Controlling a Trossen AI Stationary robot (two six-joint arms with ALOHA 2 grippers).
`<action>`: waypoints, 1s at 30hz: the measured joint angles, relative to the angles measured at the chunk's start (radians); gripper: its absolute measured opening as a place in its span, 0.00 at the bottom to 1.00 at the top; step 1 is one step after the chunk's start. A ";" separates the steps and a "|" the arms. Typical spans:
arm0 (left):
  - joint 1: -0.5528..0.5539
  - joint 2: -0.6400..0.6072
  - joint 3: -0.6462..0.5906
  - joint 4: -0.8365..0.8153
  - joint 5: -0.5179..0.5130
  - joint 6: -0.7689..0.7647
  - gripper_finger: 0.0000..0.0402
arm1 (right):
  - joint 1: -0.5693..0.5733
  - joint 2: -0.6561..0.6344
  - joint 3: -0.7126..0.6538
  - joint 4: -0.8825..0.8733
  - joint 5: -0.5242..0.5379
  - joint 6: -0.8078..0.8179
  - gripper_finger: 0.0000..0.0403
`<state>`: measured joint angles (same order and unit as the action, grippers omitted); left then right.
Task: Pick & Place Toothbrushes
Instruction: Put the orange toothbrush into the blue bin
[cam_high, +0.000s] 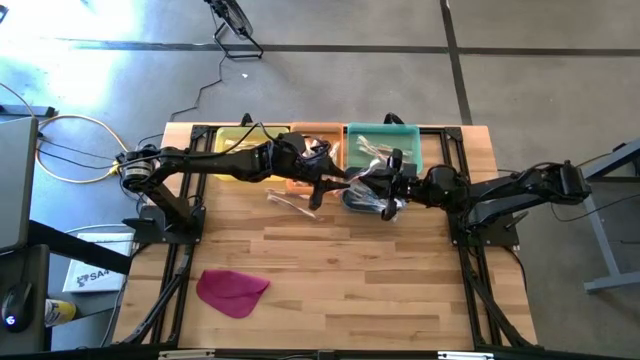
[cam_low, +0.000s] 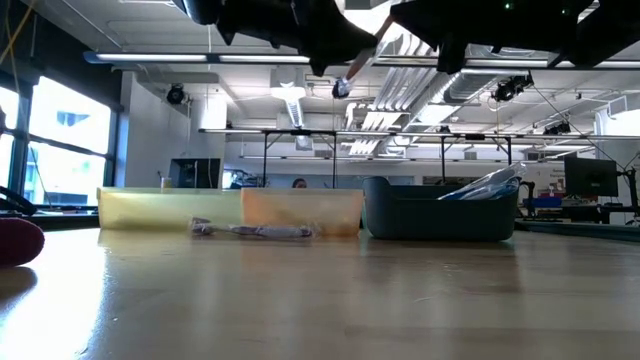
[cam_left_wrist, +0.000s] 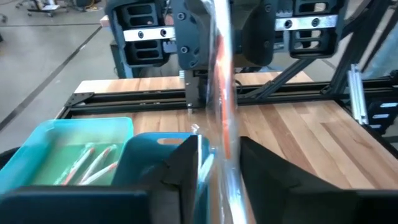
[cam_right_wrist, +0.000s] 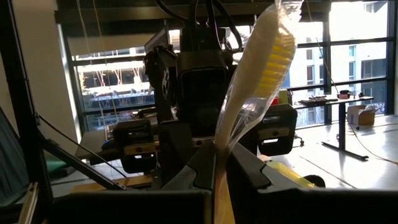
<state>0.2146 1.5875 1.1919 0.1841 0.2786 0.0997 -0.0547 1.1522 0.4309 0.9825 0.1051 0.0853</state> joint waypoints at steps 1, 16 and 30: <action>0.000 0.000 0.000 0.000 -0.008 -0.001 0.29 | 0.000 0.000 0.000 0.000 0.000 0.000 0.03; 0.000 0.000 0.000 -0.001 -0.027 -0.002 0.44 | 0.000 0.000 0.000 -0.003 -0.002 -0.001 0.03; 0.001 0.000 0.000 -0.008 -0.027 0.009 0.44 | 0.000 0.000 0.000 -0.020 0.012 -0.002 0.03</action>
<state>0.2157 1.5879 1.1919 0.1764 0.2520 0.1085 -0.0544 1.1522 0.4309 0.9624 0.1175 0.0830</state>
